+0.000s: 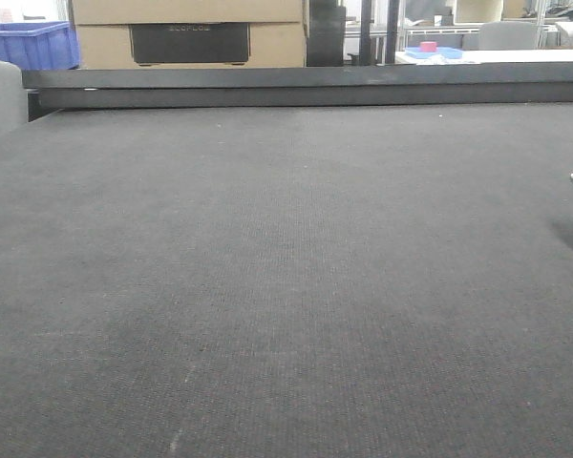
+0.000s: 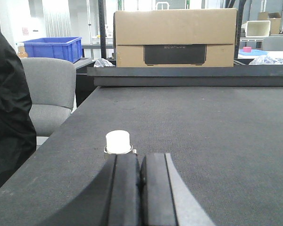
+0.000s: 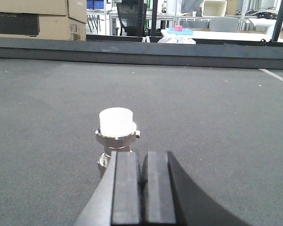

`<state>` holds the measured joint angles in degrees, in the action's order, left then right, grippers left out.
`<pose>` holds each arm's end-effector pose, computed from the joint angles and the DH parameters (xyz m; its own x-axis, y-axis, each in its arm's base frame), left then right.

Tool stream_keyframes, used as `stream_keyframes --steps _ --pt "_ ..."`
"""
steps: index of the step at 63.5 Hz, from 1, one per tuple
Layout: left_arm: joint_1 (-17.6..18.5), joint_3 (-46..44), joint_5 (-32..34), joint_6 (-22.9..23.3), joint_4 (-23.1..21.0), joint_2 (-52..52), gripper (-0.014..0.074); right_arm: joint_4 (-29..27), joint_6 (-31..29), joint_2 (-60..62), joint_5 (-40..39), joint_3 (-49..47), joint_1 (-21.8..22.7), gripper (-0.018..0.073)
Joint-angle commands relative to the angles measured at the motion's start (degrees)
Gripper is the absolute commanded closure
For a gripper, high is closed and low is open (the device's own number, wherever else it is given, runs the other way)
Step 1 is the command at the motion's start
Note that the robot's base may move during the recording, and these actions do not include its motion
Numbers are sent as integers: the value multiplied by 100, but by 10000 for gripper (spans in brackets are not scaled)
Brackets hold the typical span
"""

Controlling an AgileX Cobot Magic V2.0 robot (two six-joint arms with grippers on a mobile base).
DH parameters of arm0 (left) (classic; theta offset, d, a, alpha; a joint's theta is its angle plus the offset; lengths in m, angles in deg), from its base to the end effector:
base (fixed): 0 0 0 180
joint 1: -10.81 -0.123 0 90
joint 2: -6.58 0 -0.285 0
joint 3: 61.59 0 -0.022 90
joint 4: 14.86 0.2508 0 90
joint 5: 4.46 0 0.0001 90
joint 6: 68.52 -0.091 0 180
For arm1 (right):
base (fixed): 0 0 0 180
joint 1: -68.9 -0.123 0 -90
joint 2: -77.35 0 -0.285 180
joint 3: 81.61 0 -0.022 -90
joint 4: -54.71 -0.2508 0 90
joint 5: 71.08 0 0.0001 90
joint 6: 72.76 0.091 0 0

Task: Place valve from conveyor to right shelf box

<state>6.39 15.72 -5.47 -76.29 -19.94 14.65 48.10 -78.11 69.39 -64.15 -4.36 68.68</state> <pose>0.0567 0.0042 0.2108 0.0592 0.0517 -0.9969 -0.0784 0.9958 0.0470 0.0568 0.0015 0.2019 -0.0369 0.0210 -0.9991 -0.0169 0.9996 0.0216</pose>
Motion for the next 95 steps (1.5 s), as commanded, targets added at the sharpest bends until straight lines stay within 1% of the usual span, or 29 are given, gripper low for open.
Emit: stream_keyframes --steps 1,24,32,41,52,58,63,68,72,76,78,79,82,86,88,89,93,94,95 --pt "9 -9 100 36 -21 -29 707 -1 -11 17 -136 -3 4 713" --pt "9 -9 100 36 -21 -29 707 -1 -11 17 -136 -3 4 713" --pt "9 -9 249 36 -21 -29 707 -1 -11 17 -136 -3 4 713" --pt "9 -9 259 36 -21 -29 707 -1 -11 17 -369 -3 4 713" --pt "9 -9 638 36 -21 -29 707 -1 -11 17 -662 -3 4 713" --pt "9 -9 1034 36 -77 -29 707 -1 -11 17 -1190 -3 4 713" --pt "9 -72 1215 36 -91 -29 707 -1 -11 17 -1155 -200 4 713" --pt "9 -560 1023 36 -91 -29 707 -1 -11 17 -766 -843 4 713" --pt "9 -1050 585 36 -91 50 707 -1 -11 17 -359 -1380 4 712" --pt "9 -1574 100 36 -91 324 700 -1 -11 -55 115 -1890 4 671" --pt "9 -1814 -143 36 -80 468 683 -1 -11 -149 289 -2153 4 636" --pt "9 -1991 -262 36 -53 546 670 -1 -11 -229 394 -2248 4 604" --pt "9 -2402 -719 36 16 848 608 -1 -11 -404 562 -2554 4 526" --pt "9 -2907 -1186 36 84 1297 488 -1 -11 -753 640 -2878 4 368" --pt "9 -3176 -1426 36 84 1565 403 -1 -11 -941 640 -2980 4 286" --pt "9 -3281 -1521 36 84 1726 349 -1 -11 -1020 640 -3027 4 255" --pt "9 -3713 -1871 36 84 2165 192 -1 -11 -1356 628 -3191 4 130" --pt "9 -3843 -1947 36 84 2328 136 -1 -11 -1428 628 -3213 4 105" --pt "9 -3927 -2054 36 84 2437 99 -1 -11 -1502 628 -3232 4 82"
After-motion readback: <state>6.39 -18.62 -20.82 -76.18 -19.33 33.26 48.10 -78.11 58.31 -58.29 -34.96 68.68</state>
